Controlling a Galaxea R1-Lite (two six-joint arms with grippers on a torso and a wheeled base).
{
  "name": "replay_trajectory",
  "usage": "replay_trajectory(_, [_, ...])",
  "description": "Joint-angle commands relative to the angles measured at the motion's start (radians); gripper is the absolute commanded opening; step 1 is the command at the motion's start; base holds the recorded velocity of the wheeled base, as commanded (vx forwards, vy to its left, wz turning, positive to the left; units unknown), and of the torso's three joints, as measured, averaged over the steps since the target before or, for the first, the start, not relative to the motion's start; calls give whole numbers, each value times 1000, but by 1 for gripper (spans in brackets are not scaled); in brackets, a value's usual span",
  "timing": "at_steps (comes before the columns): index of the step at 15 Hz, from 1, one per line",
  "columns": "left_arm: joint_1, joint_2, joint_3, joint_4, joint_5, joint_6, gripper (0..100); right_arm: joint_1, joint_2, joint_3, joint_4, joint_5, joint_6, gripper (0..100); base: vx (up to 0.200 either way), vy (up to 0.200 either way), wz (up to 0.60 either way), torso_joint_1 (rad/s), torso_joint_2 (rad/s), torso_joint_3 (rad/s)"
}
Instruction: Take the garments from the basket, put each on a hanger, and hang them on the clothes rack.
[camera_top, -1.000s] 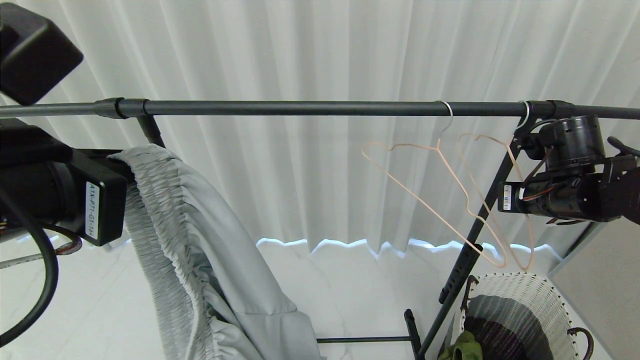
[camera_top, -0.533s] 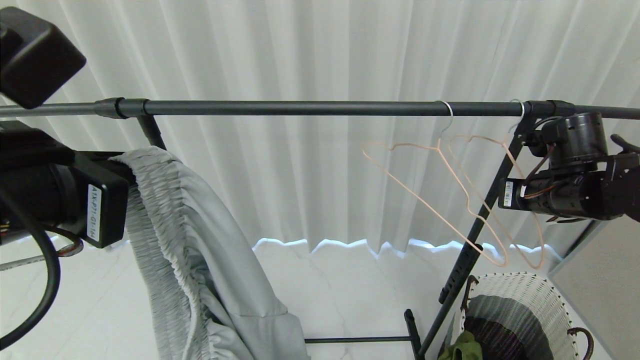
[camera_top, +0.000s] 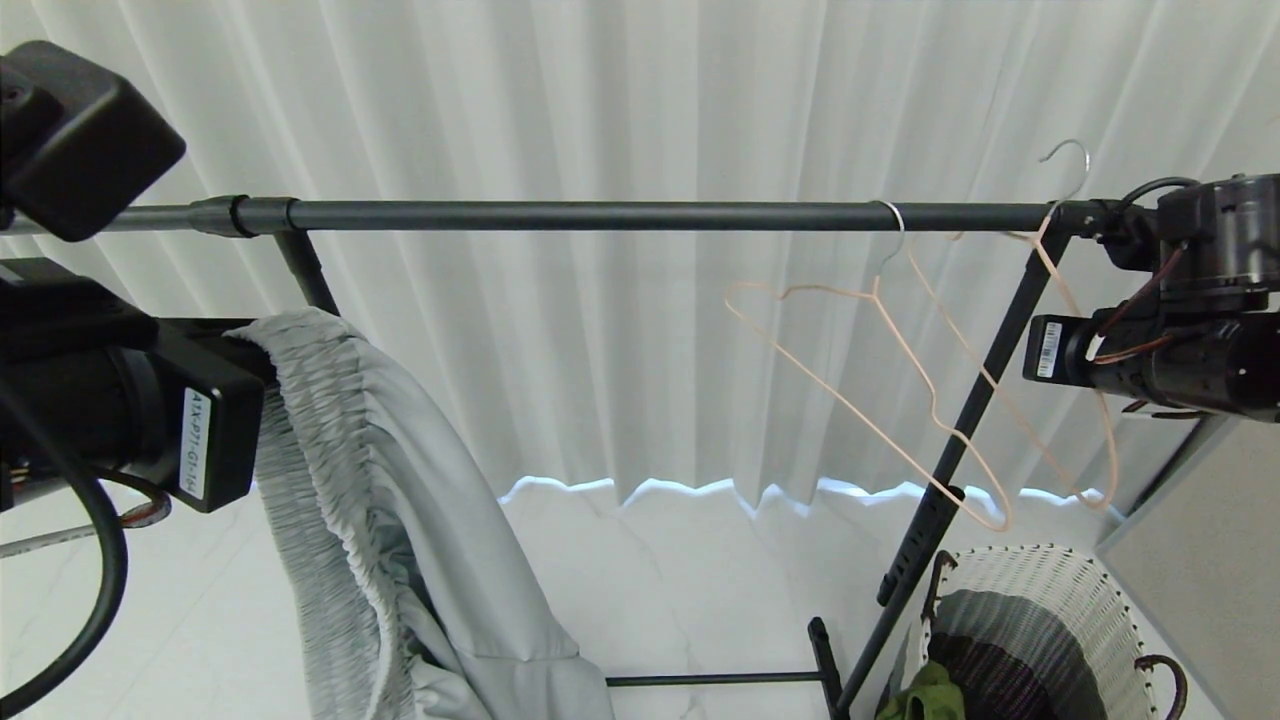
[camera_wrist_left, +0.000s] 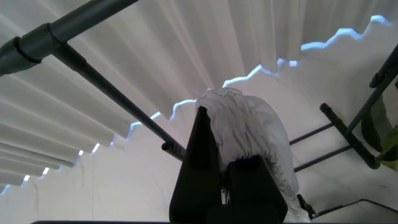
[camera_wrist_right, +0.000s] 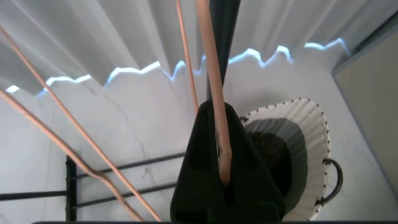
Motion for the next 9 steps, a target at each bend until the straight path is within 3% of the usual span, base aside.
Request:
replay_trajectory(1, [0, 0, 1, 0, 0, 1, 0, 4, -39, 17, 3, 0, -9, 0, 0, 0, 0, 0, 0, 0])
replay_trajectory(3, [0, 0, 1, 0, 2, 2, 0, 4, -59, 40, 6, 2, -12, 0, 0, 0, 0, 0, 0, 0])
replay_trajectory(9, [2, 0, 0, 0, 2, 2, 0, 4, -150, 128, 9, 5, -51, 0, -200, 0, 0, 6, 4, 1])
